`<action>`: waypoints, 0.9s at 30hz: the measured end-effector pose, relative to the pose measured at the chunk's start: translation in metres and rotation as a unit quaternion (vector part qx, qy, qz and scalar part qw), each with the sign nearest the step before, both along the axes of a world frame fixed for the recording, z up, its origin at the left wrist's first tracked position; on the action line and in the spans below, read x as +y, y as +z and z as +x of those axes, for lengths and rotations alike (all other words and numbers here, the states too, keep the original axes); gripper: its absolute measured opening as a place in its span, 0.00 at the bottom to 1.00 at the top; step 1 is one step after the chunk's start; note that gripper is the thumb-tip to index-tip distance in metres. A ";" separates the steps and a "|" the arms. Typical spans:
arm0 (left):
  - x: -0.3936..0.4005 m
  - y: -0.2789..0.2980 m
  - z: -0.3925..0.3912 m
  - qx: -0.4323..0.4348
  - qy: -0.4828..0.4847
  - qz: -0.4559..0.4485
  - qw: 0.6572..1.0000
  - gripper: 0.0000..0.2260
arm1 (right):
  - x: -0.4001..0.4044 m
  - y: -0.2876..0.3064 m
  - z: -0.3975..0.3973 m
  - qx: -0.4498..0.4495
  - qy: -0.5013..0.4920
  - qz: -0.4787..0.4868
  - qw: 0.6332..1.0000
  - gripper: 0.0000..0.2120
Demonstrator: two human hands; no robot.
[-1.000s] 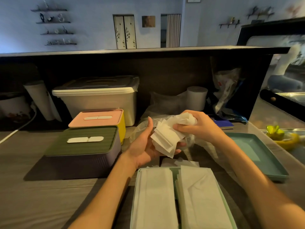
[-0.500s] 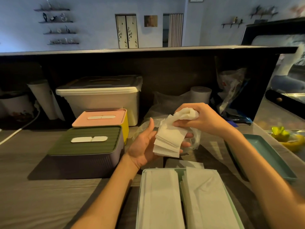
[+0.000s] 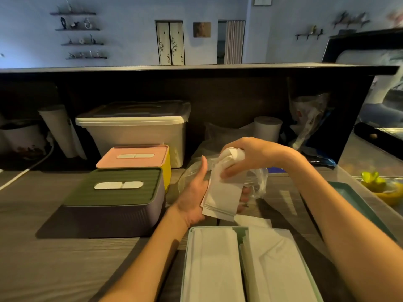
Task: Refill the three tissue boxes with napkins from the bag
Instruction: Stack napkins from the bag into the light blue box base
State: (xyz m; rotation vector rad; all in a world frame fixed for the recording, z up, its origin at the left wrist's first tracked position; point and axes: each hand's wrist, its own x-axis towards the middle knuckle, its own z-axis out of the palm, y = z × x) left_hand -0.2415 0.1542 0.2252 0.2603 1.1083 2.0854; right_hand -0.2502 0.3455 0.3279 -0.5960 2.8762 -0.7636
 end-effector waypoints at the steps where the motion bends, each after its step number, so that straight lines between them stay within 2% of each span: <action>1: 0.001 0.001 0.002 0.012 0.014 -0.003 1.000 0.32 | -0.001 -0.002 0.000 0.007 -0.011 -0.005 1.000 0.20; 4: 0.002 0.009 0.009 0.032 0.059 -0.024 0.997 0.22 | 0.006 -0.016 -0.001 0.013 -0.047 -0.066 0.997 0.29; 8: 0.004 0.012 0.007 0.044 0.095 -0.056 0.993 0.24 | 0.017 -0.039 0.005 -0.045 -0.140 -0.171 0.974 0.43; 12: 0.009 0.004 0.006 0.096 0.140 -0.097 0.981 0.13 | 0.015 -0.054 0.019 -0.053 -0.157 -0.214 0.963 0.40; 16: 0.011 0.006 0.007 0.100 0.189 -0.093 0.972 0.19 | 0.015 -0.061 0.032 -0.052 -0.184 -0.284 0.940 0.29; 20: 0.012 0.007 0.007 0.130 0.244 -0.110 0.955 0.24 | 0.017 -0.067 0.042 -0.036 -0.203 -0.317 0.926 0.23; 25: 0.015 0.009 0.010 0.137 0.287 -0.119 0.941 0.20 | 0.016 -0.065 0.045 0.003 -0.209 -0.345 0.915 0.24; 27: 0.016 0.011 0.011 0.142 0.307 -0.128 0.932 0.21 | 0.014 -0.065 0.046 -0.002 -0.191 -0.353 0.916 0.24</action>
